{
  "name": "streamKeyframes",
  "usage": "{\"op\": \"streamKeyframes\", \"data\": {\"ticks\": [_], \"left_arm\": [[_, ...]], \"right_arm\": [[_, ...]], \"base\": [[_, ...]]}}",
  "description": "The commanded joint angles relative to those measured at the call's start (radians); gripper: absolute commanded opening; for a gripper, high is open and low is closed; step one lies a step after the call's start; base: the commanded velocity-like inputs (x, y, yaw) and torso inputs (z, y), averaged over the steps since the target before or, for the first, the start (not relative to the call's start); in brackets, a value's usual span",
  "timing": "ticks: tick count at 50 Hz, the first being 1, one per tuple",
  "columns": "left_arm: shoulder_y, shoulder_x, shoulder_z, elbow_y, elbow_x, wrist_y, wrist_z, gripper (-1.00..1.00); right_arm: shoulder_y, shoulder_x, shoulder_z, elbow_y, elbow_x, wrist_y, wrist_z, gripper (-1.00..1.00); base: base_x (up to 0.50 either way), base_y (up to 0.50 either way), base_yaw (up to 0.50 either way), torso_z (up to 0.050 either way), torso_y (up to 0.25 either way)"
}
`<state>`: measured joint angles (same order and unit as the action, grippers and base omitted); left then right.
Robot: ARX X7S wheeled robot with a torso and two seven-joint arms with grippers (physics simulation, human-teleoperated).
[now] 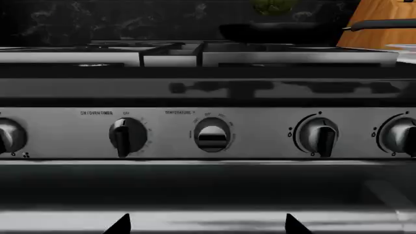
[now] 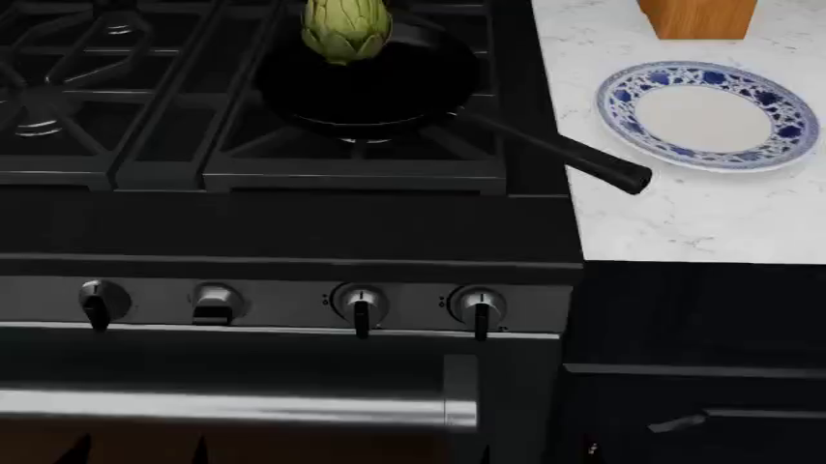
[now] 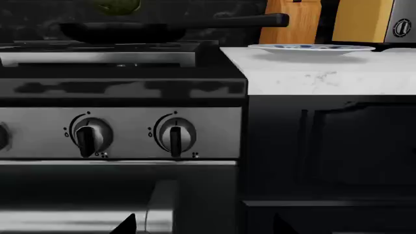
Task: Pick the artichoke from the pan and place it on the plate.
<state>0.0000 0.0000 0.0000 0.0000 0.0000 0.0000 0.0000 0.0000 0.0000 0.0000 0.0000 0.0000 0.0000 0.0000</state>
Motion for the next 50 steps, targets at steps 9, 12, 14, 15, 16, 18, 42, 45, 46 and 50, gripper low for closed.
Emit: {"op": "streamKeyframes", "data": {"ticks": [9,12,14,15,16,18,42,45,46,50], "left_arm": [[0.001,-0.040,0.052,-0.017,-0.057,0.008,-0.059,1.00],[-0.004,-0.046,0.065,-0.028,-0.059,0.009,-0.066,1.00],[-0.005,-0.050,0.067,-0.031,-0.062,0.009,-0.072,1.00],[-0.002,-0.055,0.068,0.046,-0.068,-0.063,-0.079,1.00],[-0.002,-0.054,0.069,-0.019,-0.067,0.002,-0.078,1.00],[-0.303,0.000,0.450,-0.450,-0.355,0.450,-0.046,1.00],[-0.456,-0.178,0.156,0.930,0.177,-1.047,0.037,1.00],[-0.847,-0.205,0.272,1.046,0.270,-1.497,0.084,1.00],[-0.943,-0.173,0.259,1.009,0.336,-1.570,0.168,1.00],[-1.149,-0.038,0.383,0.821,0.904,-1.570,0.701,1.00]], "right_arm": [[0.002,0.046,-0.056,0.018,0.065,0.005,0.038,1.00],[-0.005,0.050,-0.064,0.021,0.072,0.009,0.045,1.00],[-0.011,0.053,-0.072,0.021,0.069,0.019,0.052,1.00],[-0.011,0.055,-0.076,0.022,0.068,0.020,0.055,1.00],[-0.010,0.057,-0.078,0.022,0.070,0.024,0.057,1.00],[0.450,0.000,-0.408,0.450,0.213,-0.450,0.383,1.00],[0.513,0.132,0.003,-0.888,0.116,1.161,-0.025,1.00],[0.817,0.120,0.016,-0.973,0.162,1.546,-0.043,1.00],[0.877,0.115,0.065,-0.921,0.279,1.571,0.020,1.00],[1.103,0.280,0.157,-0.707,0.879,1.569,0.620,1.00]], "base": [[0.00,0.00,0.00,0.000,0.000],[0.00,0.00,0.00,0.000,0.000],[0.00,0.00,0.00,0.000,0.000],[0.00,0.00,0.00,0.000,0.000],[0.00,0.00,0.00,0.000,0.000],[0.00,0.00,0.00,0.000,0.000],[0.00,0.00,0.00,0.000,0.000],[0.00,0.00,0.00,0.000,0.000],[0.00,0.00,0.00,0.000,0.000],[0.00,0.00,0.00,0.000,0.000]]}}
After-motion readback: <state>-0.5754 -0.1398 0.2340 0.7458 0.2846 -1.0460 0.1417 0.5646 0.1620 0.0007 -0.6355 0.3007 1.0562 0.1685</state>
